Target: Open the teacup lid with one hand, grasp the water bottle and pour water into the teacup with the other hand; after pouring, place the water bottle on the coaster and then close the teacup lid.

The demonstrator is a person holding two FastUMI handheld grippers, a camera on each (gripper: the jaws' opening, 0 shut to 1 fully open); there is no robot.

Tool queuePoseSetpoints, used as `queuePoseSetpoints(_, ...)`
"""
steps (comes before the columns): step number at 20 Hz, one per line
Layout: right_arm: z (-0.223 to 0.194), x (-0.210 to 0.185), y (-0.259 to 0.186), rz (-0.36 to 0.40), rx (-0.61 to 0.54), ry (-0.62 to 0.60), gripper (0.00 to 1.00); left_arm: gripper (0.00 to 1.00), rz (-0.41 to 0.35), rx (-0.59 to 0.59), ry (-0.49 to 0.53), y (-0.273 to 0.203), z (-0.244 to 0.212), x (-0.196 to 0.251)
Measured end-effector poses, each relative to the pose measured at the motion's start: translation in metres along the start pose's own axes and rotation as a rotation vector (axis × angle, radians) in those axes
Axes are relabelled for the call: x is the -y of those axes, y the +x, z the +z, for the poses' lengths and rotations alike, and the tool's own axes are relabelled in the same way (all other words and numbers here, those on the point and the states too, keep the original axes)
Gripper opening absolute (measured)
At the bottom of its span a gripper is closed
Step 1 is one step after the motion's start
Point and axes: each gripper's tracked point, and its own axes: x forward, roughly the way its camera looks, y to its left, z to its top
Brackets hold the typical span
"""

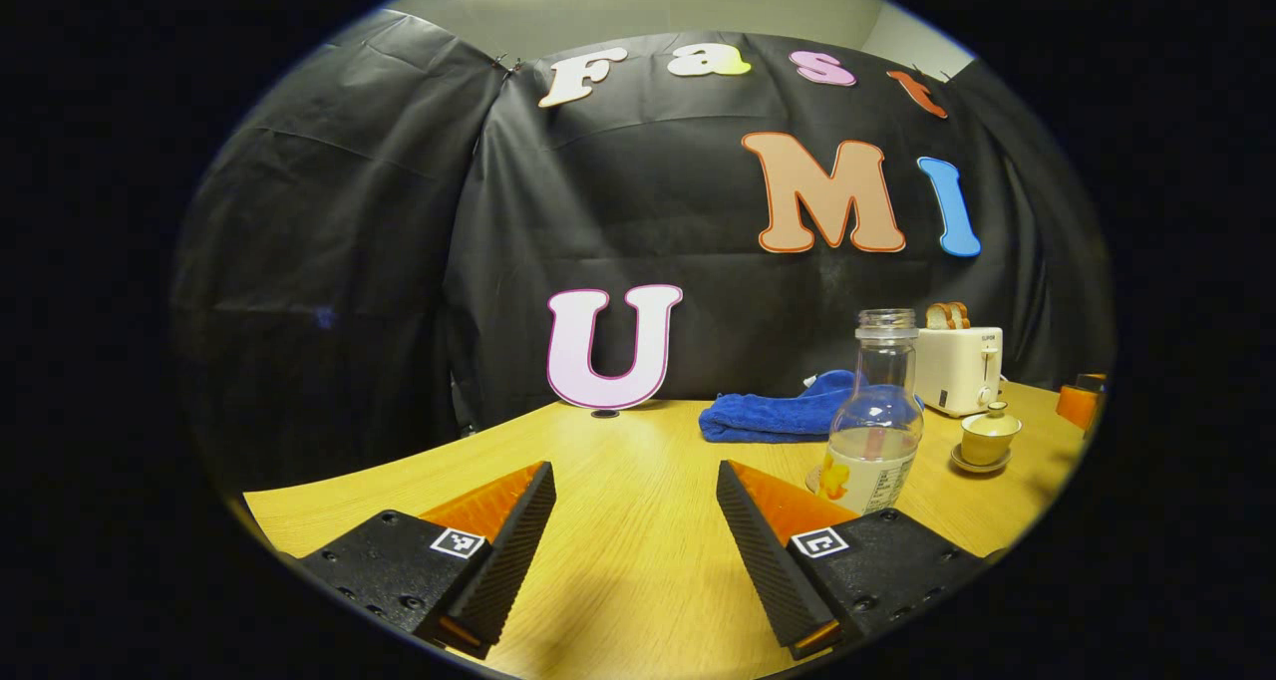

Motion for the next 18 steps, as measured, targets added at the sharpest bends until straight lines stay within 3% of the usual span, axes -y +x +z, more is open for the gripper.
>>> queuePoseSetpoints(7,-0.004,-0.009,0.014,0.055,-0.015,0.002,0.94,0.95,-0.012,0.007,0.005,0.001,0.002,0.001)
queuePoseSetpoints(10,-0.009,-0.018,0.034,0.079,-0.031,-0.001,0.94,0.95,-0.012,0.005,0.004,0.0,0.001,0.001)
queuePoseSetpoints(11,-0.01,-0.022,0.042,0.089,-0.041,-0.002,0.99,0.95,-0.012,0.006,0.004,0.0,0.002,0.001)
queuePoseSetpoints(12,-0.011,-0.026,0.049,0.097,-0.053,-0.003,0.94,0.95,-0.013,0.004,0.004,0.0,0.001,0.001)
queuePoseSetpoints(18,-0.019,-0.039,0.082,0.138,-0.088,-0.005,0.95,0.95,-0.013,0.004,0.003,0.0,0.001,0.002)
